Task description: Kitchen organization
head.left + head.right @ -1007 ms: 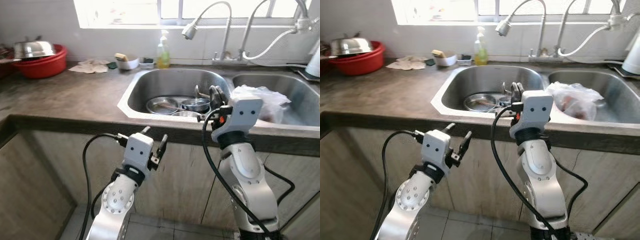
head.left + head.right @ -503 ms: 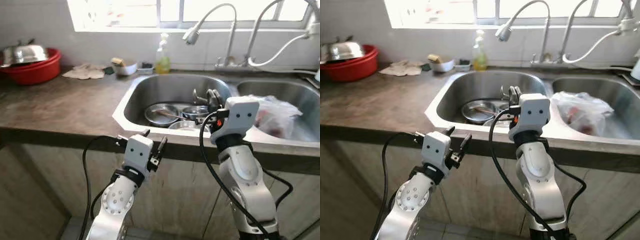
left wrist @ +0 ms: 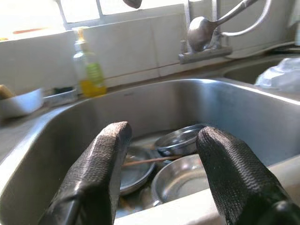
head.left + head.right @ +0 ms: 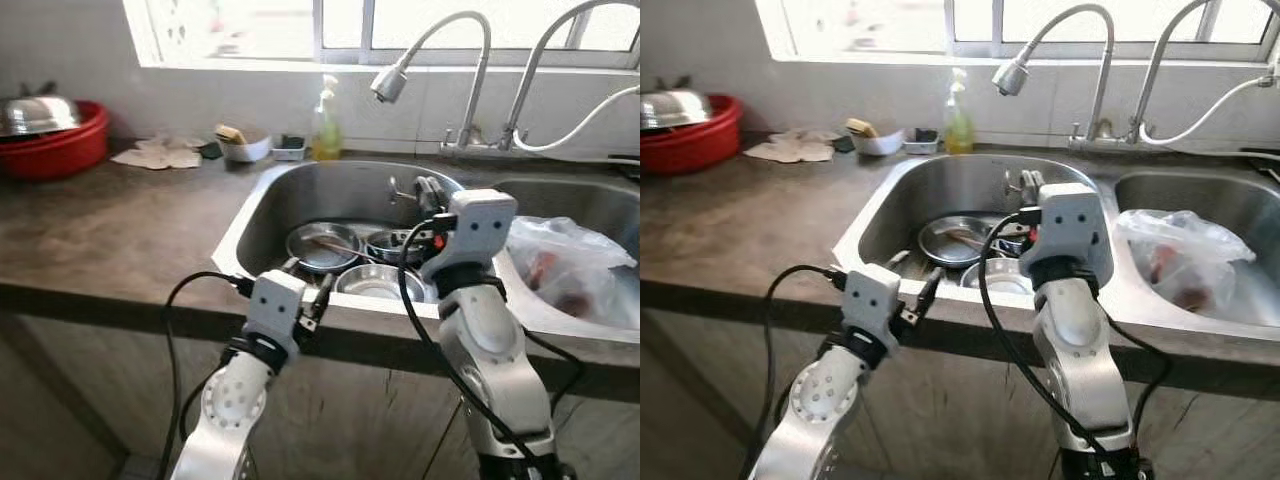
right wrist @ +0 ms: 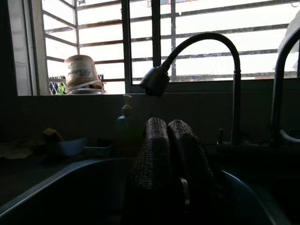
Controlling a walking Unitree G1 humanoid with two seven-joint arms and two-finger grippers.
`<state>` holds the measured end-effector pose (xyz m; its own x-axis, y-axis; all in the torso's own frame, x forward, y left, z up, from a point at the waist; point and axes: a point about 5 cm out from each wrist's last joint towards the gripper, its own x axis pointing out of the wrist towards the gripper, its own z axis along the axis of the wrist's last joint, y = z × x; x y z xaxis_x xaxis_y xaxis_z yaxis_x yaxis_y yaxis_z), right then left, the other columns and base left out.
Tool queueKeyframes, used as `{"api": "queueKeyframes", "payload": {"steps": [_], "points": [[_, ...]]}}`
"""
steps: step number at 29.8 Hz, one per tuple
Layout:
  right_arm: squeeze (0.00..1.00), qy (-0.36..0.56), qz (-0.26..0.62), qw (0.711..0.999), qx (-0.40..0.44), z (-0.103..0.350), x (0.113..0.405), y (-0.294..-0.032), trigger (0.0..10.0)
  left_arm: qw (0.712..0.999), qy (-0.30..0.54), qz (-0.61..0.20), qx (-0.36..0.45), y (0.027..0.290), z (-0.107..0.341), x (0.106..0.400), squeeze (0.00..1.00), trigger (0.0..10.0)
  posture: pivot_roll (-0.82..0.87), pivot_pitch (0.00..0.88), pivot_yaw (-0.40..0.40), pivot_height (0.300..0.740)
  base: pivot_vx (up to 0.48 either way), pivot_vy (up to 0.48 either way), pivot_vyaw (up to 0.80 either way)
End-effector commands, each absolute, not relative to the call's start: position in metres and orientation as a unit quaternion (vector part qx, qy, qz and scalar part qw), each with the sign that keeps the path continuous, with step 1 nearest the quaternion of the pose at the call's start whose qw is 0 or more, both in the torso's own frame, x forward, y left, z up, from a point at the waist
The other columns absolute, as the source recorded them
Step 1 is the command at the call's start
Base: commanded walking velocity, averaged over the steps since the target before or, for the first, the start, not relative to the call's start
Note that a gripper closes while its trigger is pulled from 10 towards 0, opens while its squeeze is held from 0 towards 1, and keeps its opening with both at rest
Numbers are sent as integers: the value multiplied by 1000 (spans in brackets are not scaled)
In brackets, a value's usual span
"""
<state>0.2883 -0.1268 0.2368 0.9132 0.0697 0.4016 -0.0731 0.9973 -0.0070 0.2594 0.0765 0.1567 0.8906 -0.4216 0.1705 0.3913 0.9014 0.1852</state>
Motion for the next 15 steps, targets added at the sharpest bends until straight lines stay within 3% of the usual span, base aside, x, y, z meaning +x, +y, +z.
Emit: {"api": "queueKeyframes", "payload": {"steps": [1,11,15], "points": [[0,-210,24,977,-2,239,291,-134,10000,966,-113,-223,66,70,160,258,0,10000,8,0,-7,740,345,0,0],[0,-184,17,982,-33,234,302,-136,10000,968,-111,-215,65,69,160,260,0,10000,5,0,-7,740,325,0,0],[0,-173,19,984,-42,233,311,-136,10000,970,-106,-210,65,70,159,259,0,10000,9,0,-11,740,131,0,0]]}}
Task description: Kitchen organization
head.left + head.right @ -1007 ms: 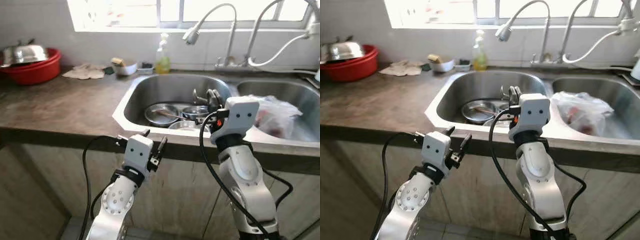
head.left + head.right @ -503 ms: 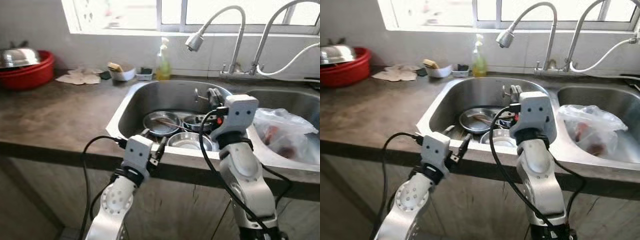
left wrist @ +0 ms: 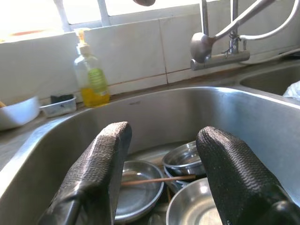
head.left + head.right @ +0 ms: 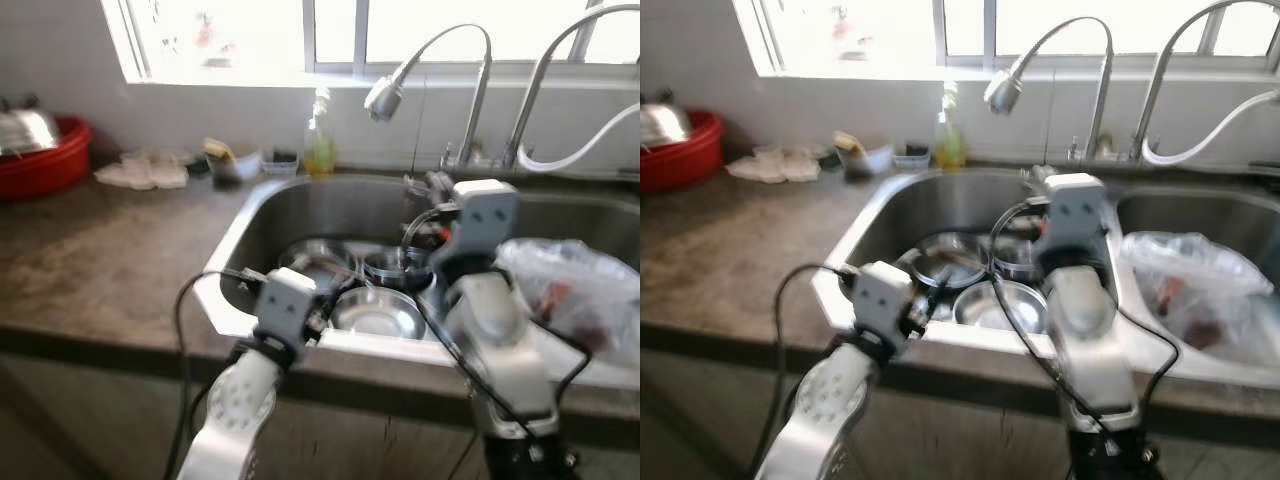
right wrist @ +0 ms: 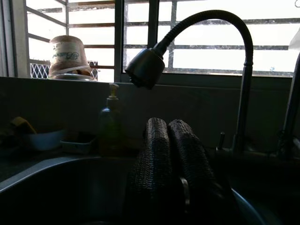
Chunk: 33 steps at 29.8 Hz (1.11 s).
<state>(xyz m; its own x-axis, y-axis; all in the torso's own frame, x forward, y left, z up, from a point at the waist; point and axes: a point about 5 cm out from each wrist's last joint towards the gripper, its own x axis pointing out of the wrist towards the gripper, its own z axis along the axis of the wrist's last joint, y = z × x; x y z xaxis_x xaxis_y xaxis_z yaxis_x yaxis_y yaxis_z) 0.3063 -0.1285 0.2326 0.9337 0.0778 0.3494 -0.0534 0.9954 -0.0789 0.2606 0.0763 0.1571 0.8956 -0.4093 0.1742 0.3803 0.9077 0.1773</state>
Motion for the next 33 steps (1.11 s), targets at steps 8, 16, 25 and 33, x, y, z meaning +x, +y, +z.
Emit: {"api": "queueKeyframes", "payload": {"steps": [8,16,25,33], "points": [[0,-136,31,987,-74,226,334,-134,10000,971,-104,-205,63,70,159,258,0,10000,17,0,-22,740,0,0,0],[0,-79,51,990,-106,215,357,-132,10000,972,-100,-207,58,69,160,250,0,10000,26,15,-34,740,0,0,0],[0,33,102,984,-140,177,371,-123,10000,973,-89,-204,58,71,159,241,0,10000,39,73,-52,740,0,0,0],[725,66,137,979,-139,156,364,-117,10000,975,-77,-200,56,71,157,234,0,10000,37,90,-64,740,0,0,0]]}}
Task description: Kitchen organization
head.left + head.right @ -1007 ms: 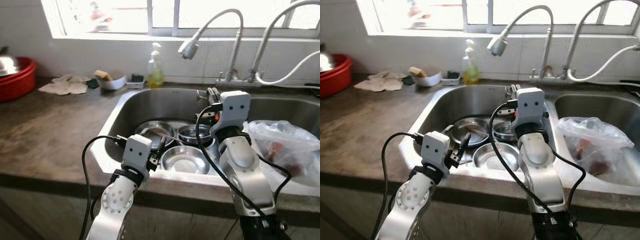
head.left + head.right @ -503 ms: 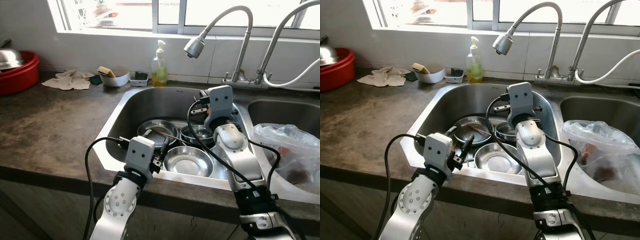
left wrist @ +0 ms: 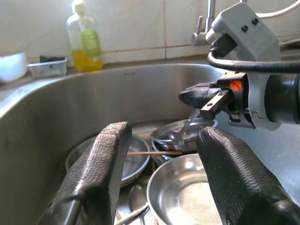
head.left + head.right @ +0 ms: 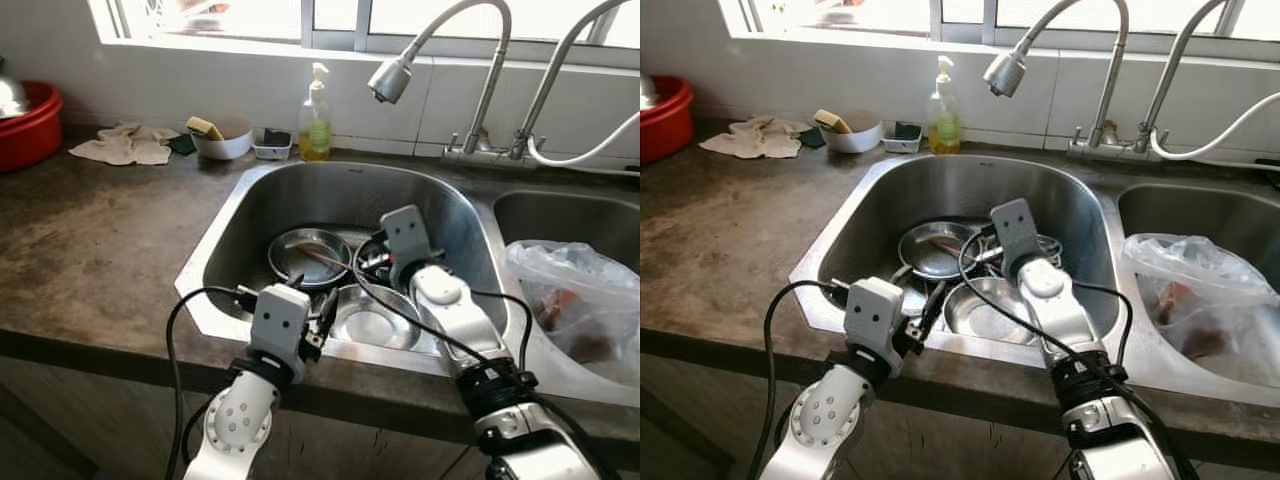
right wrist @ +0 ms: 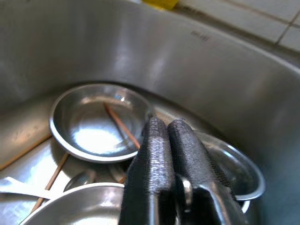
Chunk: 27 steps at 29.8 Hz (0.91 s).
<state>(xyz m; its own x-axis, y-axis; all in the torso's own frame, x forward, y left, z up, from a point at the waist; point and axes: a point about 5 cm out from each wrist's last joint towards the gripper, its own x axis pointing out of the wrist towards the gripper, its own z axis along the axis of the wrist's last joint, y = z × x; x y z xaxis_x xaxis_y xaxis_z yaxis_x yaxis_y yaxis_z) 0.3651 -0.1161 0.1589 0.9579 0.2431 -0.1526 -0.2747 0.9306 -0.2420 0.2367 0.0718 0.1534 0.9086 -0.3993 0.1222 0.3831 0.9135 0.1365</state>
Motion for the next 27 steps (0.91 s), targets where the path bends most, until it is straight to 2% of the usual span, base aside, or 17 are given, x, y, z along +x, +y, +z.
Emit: {"api": "queueKeyframes", "payload": {"steps": [1,5,11,12,13,18,27], "points": [[1000,66,136,979,-139,156,364,-118,10000,975,-76,-200,55,70,157,234,0,10000,36,92,-64,740,0,0,0],[1000,59,130,980,-137,159,364,-121,10000,975,-74,-201,54,70,157,234,0,10000,33,92,-61,740,0,0,0],[1000,-19,103,988,-111,182,360,-127,10000,975,-73,-203,57,71,157,238,0,10000,34,73,-55,740,0,0,0],[820,-31,102,988,-108,185,357,-127,10000,975,-74,-203,57,71,157,238,0,10000,34,71,-56,740,0,0,0],[8,-54,96,989,-100,190,351,-128,10000,975,-74,-203,57,71,157,238,0,10000,31,66,-50,740,0,0,0],[0,-133,56,988,-59,211,327,-137,10000,973,-79,-208,58,69,158,242,0,10000,21,39,-39,740,0,0,0],[0,-182,36,982,-34,221,290,-146,10000,969,-90,-223,58,67,160,247,0,10000,5,0,-12,740,0,0,0]]}}
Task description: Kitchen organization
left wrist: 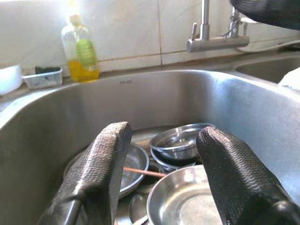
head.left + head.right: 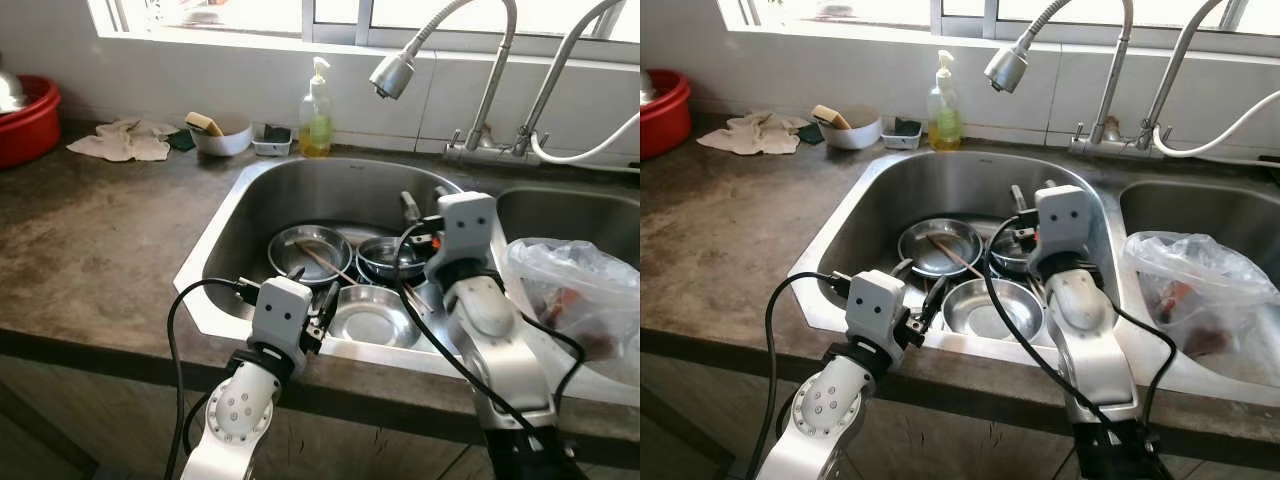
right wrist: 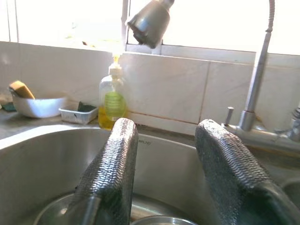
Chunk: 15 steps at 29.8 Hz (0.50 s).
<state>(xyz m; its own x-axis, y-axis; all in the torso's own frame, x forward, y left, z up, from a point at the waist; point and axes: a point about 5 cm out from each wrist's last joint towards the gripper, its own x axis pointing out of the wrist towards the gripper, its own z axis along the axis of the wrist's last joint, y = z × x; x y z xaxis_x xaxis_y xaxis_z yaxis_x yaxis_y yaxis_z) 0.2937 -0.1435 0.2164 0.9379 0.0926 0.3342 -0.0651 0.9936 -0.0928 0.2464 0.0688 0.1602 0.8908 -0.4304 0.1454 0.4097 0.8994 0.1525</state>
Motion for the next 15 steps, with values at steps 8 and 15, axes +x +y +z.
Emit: {"api": "queueKeyframes", "payload": {"steps": [8,15], "points": [[0,-166,30,986,-7,211,262,-149,10000,966,-97,-230,60,68,159,248,0,10000,-4,0,-1,740,0,0,0],[0,-155,28,987,6,206,255,-148,10000,966,-96,-234,60,67,158,248,0,10000,-9,0,4,740,0,0,0]]}}
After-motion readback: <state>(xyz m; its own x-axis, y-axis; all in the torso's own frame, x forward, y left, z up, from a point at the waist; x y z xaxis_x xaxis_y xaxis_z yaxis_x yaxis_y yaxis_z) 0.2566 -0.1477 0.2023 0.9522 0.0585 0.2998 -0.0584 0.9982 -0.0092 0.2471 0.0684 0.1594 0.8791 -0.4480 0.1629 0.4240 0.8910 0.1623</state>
